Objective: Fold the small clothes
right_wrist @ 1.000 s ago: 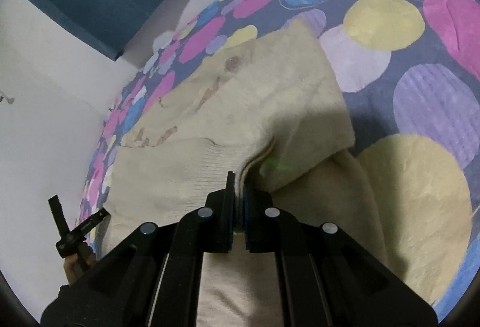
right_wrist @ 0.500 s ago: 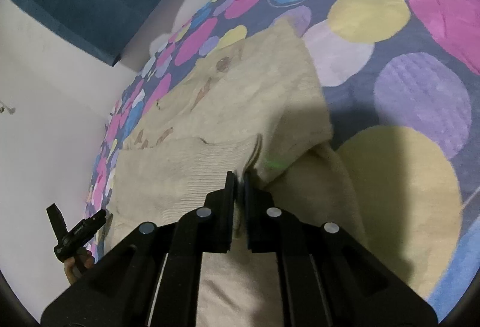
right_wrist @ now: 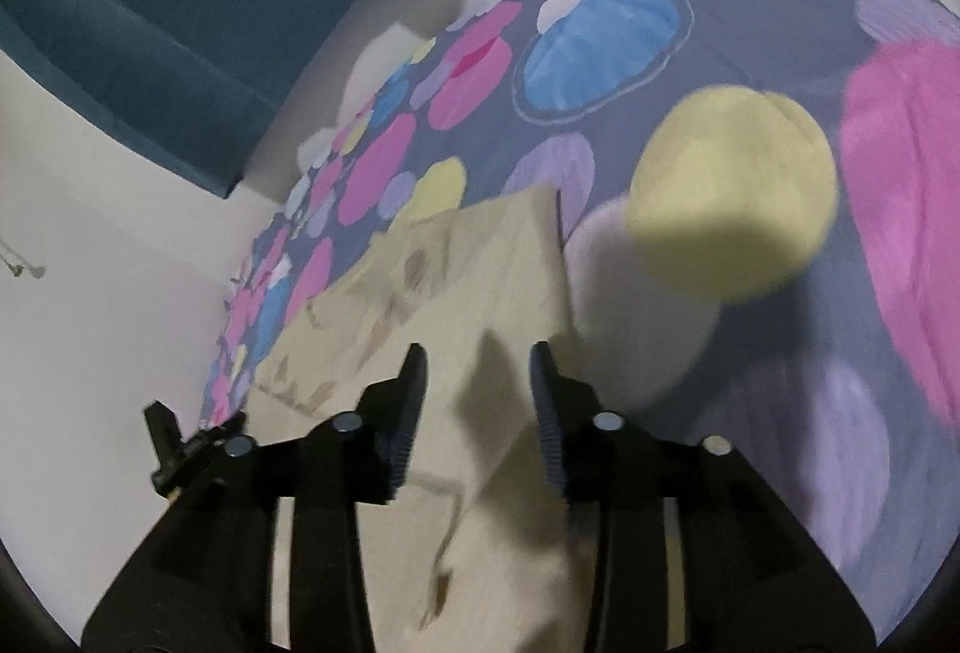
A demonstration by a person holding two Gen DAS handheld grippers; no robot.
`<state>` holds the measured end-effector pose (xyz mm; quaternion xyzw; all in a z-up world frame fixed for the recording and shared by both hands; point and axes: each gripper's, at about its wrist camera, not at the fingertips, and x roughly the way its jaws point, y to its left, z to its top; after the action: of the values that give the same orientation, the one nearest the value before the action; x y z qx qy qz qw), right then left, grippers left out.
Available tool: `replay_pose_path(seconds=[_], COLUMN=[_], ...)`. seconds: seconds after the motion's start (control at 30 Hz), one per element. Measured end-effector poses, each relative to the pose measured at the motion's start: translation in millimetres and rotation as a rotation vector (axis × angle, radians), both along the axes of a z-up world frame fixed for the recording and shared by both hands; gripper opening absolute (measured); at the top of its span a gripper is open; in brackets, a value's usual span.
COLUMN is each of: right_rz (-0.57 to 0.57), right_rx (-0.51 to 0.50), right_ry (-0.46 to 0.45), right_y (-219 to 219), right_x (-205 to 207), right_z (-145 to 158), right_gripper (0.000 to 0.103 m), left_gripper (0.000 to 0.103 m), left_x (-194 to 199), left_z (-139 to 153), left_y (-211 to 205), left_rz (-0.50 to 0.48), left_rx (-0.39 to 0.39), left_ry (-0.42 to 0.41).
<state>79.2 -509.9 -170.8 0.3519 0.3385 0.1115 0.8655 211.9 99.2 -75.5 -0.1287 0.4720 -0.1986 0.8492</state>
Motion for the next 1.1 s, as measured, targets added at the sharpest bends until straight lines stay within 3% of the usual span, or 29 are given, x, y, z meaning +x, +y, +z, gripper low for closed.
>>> replay_pose_path(seconds=[0.07,0.2,0.23,0.3,0.43,0.5,0.63,0.7,0.77,1.0,1.1], right_rz=[0.022,0.042,0.055,0.052,0.033,0.043,0.072,0.068,0.052,0.061,0.084], right_rx=[0.008,-0.006,-0.019,-0.059,-0.036,0.001,0.085,0.084,0.106,0.118,0.121], right_ry=[0.008,0.005,0.005,0.021,0.014,0.001,-0.009,-0.020,-0.038,-0.012,-0.002], right_y=[-1,1,4,5,-2,-5,-14,-16,-22,-29,-24], right_x=[15,31,35,37,35,33,32,31,28,33,39], right_z=[-5,-9,-10,-11,-17,-17,-17,-15,-12,-17,-20], right_gripper=[0.047,0.043,0.029,0.008,0.005,0.008,0.028,0.030,0.030,0.033,0.034], left_gripper=[0.062,0.029,0.017,0.006,0.005,0.005,0.007,0.008,0.010,0.011,0.011], left_x=[11,17,16,11,5,5,9,15,17,20,21], left_z=[-2,-3,-3,-3,0,5,4,-4,-8,-12,-11], left_y=[2,2,0,-6,-6,-2,-4,-7,-6,15,13], left_rz=[0.014,0.073,0.079,0.091,0.094,0.032,-0.070,-0.101,-0.104,-0.088,-0.087], left_rx=[-0.022,0.048,0.079,0.161,0.155,0.050,-0.040,-0.046,-0.066,-0.269,-0.279], left_ry=[0.009,0.002,-0.007,-0.031,-0.042,-0.040,-0.007,0.033,0.042,0.072,0.077])
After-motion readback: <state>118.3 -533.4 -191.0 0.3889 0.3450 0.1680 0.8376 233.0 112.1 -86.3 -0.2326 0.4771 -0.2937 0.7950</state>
